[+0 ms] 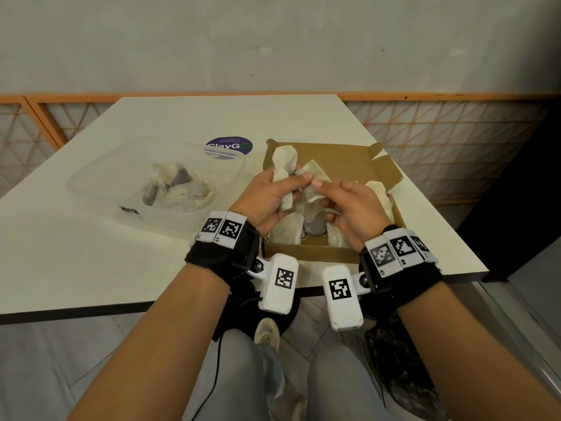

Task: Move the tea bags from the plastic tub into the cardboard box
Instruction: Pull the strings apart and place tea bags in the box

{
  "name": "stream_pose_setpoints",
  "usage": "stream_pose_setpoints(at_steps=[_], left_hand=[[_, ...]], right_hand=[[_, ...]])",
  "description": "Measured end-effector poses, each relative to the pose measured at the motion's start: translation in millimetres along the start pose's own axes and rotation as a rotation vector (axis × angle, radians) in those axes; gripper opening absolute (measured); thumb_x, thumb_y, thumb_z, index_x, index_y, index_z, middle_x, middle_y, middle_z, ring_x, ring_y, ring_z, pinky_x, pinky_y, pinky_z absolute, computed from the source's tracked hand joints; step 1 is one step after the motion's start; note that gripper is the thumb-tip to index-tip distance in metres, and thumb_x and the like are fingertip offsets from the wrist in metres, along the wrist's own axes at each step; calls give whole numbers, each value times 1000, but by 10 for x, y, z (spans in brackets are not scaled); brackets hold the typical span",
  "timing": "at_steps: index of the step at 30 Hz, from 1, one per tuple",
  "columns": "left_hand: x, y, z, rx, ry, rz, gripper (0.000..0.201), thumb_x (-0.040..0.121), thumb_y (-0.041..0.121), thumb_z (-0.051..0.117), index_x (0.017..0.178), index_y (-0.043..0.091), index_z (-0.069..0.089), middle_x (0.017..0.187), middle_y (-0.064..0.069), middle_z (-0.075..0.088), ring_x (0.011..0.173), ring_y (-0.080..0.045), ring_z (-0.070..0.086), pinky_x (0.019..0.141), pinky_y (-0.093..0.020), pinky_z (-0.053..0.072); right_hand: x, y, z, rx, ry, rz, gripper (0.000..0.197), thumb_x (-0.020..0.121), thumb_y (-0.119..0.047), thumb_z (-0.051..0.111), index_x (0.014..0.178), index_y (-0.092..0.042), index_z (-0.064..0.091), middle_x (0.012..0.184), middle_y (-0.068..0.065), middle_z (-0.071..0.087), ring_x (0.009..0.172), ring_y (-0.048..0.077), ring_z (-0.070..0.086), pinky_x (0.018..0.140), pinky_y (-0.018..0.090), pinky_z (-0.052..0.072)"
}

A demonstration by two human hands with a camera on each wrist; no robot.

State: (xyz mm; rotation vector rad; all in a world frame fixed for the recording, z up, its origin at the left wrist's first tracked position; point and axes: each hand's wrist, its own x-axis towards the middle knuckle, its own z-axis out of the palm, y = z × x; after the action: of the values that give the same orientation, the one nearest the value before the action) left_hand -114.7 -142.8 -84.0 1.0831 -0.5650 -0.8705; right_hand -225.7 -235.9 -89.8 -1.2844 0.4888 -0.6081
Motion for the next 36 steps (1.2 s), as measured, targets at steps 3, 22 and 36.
stream_pose_setpoints(at_steps=[3,22,36], left_hand=[[-12,15,29,14,-1,-14,11,92,6,56,85,14,54,62,5,54,42,-2,40,37,-14,31],[-28,274,96,-264,230,-125,23,95,13,41,72,12,43,62,0,42,40,-8,33,33,-17,23],[-109,273,16,-323,223,-86,24,94,14,42,70,13,45,65,0,43,48,-8,33,39,-16,22]], right_hand=[[28,-8,-29,125,69,-52,16,82,-4,65,74,-16,57,73,2,63,61,10,55,54,20,40],[-3,71,24,-246,-123,-87,22,75,3,70,86,-14,61,77,13,68,67,22,57,64,30,49],[-29,115,98,-683,-246,-125,95,68,-6,80,141,-27,23,101,3,55,81,14,54,79,26,49]])
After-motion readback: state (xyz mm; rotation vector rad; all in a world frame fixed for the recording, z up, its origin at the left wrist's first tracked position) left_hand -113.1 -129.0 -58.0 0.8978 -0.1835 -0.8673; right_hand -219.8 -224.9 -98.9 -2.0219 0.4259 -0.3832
